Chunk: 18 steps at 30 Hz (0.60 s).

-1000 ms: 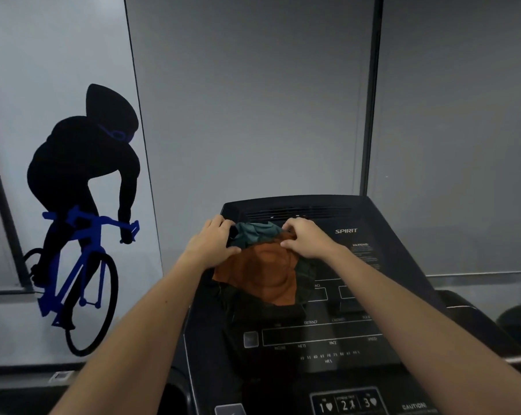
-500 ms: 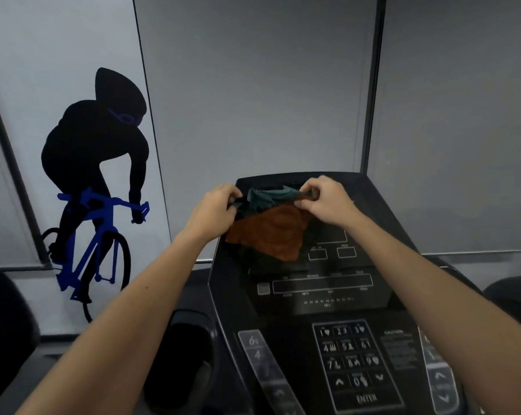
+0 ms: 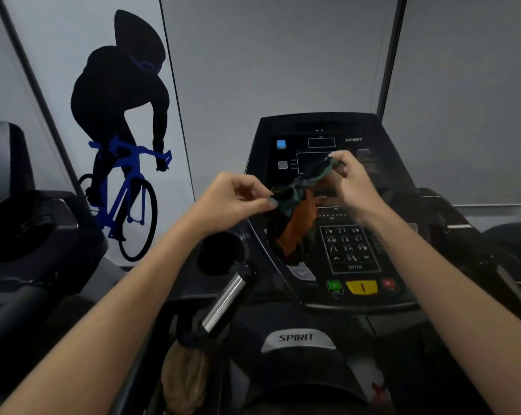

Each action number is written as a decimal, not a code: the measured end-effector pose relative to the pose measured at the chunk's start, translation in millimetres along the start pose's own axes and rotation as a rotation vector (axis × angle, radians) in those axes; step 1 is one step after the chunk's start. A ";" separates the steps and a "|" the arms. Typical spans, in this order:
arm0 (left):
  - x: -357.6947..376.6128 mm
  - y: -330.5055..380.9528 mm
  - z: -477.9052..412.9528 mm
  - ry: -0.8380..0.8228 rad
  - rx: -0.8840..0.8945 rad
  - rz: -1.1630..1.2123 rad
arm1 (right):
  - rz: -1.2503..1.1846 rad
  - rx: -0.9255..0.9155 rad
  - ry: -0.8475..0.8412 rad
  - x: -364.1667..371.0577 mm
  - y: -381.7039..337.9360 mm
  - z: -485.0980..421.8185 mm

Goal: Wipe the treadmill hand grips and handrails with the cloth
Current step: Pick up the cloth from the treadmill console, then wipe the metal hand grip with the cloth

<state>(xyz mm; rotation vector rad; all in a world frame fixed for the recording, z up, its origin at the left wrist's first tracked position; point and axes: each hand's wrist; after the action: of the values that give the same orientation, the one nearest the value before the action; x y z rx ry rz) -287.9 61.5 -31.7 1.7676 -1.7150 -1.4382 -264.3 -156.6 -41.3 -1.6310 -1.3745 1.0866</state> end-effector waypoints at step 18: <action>46.0 -89.3 154.4 0.365 -0.316 -0.089 | -0.102 0.349 -0.220 55.3 71.5 110.4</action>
<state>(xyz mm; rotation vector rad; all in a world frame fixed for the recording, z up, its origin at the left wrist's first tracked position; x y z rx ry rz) -366.2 108.1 -191.8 1.8087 -1.1721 -1.2416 -336.2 -112.3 -156.3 -1.2062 -1.3014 1.3882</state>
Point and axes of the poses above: each hand's wrist, its own z-axis away from the middle knuckle, its own x-axis out of the palm, y = z × x, and after that the axes turned 8 degrees about z, right-handed
